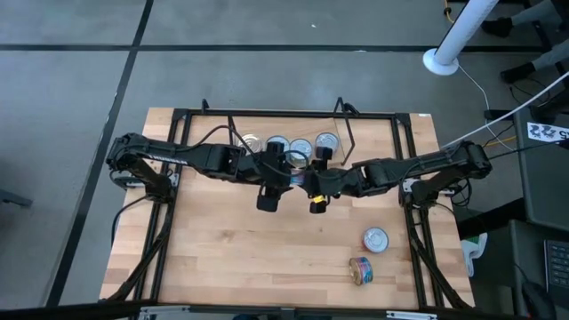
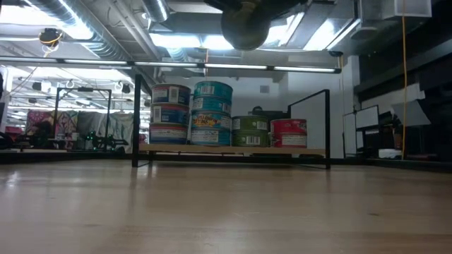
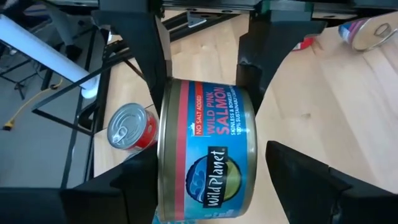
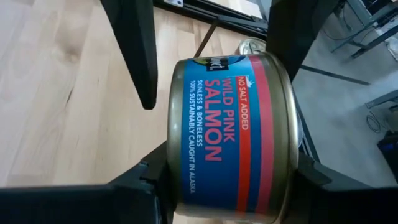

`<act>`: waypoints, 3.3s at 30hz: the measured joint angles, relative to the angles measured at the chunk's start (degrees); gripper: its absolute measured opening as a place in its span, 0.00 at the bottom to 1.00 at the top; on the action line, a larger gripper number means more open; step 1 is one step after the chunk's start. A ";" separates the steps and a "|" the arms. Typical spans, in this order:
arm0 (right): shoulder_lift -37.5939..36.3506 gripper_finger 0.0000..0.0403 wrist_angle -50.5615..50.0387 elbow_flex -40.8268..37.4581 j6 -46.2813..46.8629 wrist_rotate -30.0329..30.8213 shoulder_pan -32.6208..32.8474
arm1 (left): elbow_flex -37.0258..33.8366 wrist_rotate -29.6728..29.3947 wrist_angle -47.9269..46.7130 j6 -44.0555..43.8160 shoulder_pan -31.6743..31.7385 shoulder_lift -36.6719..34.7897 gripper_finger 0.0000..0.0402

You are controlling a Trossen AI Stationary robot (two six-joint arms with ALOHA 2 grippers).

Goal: Stack canned seafood by type on shelf
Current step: Stack the blue pink tuna can on top of the other blue tuna cans on the shelf

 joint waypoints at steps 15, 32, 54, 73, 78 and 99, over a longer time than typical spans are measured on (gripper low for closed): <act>0.00 0.47 -0.15 -0.05 -0.06 -0.37 -0.02 | -0.02 -2.77 -0.22 1.41 -0.02 -0.02 0.48; 0.00 0.59 -0.16 -0.07 -2.40 -0.23 -0.02 | -0.09 -5.25 -0.97 3.15 0.00 -0.09 0.48; -3.67 0.68 -17.52 -0.05 -0.14 0.10 0.00 | -0.09 -35.22 -22.93 4.25 0.37 -3.48 0.49; -4.00 0.68 -28.67 -0.02 1.65 -8.01 0.00 | -8.03 -36.62 -29.93 -3.16 6.07 -3.02 0.49; -4.00 0.68 -28.67 -0.02 1.55 -8.02 0.00 | -10.22 -36.89 -29.46 -3.70 6.72 -2.93 0.49; -4.00 0.68 -28.65 -0.02 1.55 -8.02 0.00 | -10.58 -35.97 -26.92 0.29 6.71 -2.22 0.61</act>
